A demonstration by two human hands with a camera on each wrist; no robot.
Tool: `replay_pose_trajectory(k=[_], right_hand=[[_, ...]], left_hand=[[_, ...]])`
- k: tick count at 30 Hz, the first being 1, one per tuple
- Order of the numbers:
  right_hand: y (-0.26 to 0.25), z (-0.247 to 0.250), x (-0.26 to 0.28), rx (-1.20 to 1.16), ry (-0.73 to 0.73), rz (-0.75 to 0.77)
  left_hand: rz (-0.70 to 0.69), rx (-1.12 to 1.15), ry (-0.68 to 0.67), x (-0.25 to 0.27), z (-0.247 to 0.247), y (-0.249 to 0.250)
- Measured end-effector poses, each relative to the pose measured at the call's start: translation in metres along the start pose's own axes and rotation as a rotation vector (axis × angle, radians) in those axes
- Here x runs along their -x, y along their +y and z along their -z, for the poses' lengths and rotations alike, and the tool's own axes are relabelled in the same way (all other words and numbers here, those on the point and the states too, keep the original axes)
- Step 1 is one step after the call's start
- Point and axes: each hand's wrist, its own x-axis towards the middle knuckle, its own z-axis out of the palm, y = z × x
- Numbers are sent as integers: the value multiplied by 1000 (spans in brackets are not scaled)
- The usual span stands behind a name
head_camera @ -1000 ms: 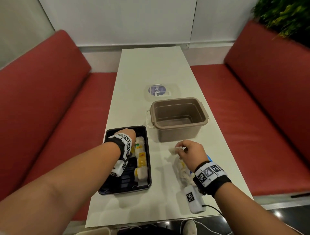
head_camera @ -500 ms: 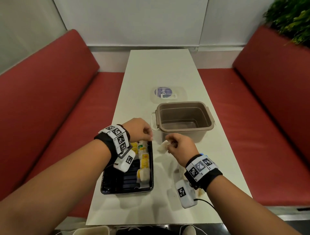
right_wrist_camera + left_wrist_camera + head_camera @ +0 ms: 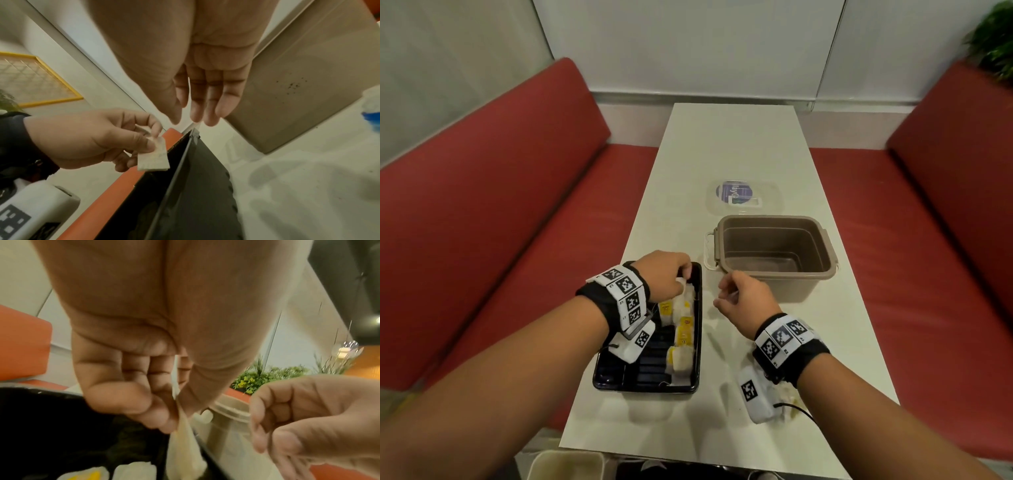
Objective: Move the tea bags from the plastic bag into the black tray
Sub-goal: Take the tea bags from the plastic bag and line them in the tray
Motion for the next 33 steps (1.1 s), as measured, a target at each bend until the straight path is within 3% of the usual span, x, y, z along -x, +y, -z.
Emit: replay_pose_trajectory(k=[6, 12, 16, 20, 23, 33], right_hand=[[0, -18, 1, 151, -200, -71], [-1, -38, -9, 57, -285, -182], [-4, -39, -9, -25, -319, -203], [-3, -37, -7, -40, -322, -197], [-1, -39, -6, -47, -314, -201], [6, -35, -5, -20, -290, -178]], left_hand=[[106, -354, -306, -13, -18, -13], [192, -615, -454, -35, -42, -13], [108, -693, -596, -55, -65, -23], [77, -715, -547, -52, -63, -9], [155, -685, -538, -53, -61, -8], [235, -593, -457, -55, -59, -14]])
